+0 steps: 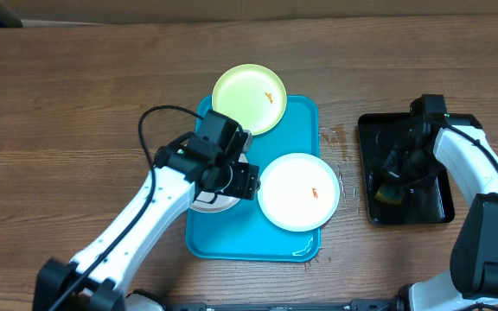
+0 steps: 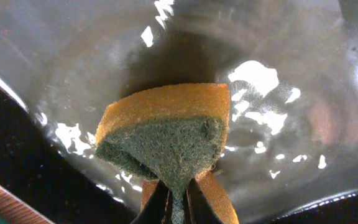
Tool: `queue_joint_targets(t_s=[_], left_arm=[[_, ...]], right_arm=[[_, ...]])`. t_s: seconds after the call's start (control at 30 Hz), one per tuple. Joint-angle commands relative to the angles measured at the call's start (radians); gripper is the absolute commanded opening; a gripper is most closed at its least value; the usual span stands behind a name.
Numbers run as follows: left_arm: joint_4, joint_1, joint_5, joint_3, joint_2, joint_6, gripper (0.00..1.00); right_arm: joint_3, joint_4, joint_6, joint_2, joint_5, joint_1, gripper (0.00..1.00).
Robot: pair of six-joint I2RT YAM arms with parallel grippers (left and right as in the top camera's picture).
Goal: Clean dirty plates on tray and stack at the side
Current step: 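Grip the rim of the left white plate with the left gripper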
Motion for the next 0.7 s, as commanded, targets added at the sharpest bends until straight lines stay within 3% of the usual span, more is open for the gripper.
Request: queue_joint_targets(t_s=[0.0,0.1,0.23,0.3,0.67], left_arm=[[0.042,-0.005,0.014,-0.009,0.077,-0.037,0.71],[0.075,-0.005,0.054,-0.009,0.148,-0.040,0.68],[0.132,-0.005,0.185,-0.009,0.227,-0.040,0.56],[0.142,-0.005,0.211,-0.009,0.245,-0.046,0.54],[0.190,-0.032,0.093,-0.009,0.265,-0.056,0.54]], right_arm=[[0.040,-0.018,-0.022,-0.014,-0.024,0.000,0.04],[0.055,-0.035,-0.021,-0.027,-0.025,0.000,0.04],[0.056,-0.042,-0.021,-0.045,-0.025,0.000,0.04],[0.056,-0.045,-0.022,-0.045,-0.025,0.000,0.04],[0.056,-0.044,-0.021,-0.045,-0.024,0.000,0.04]])
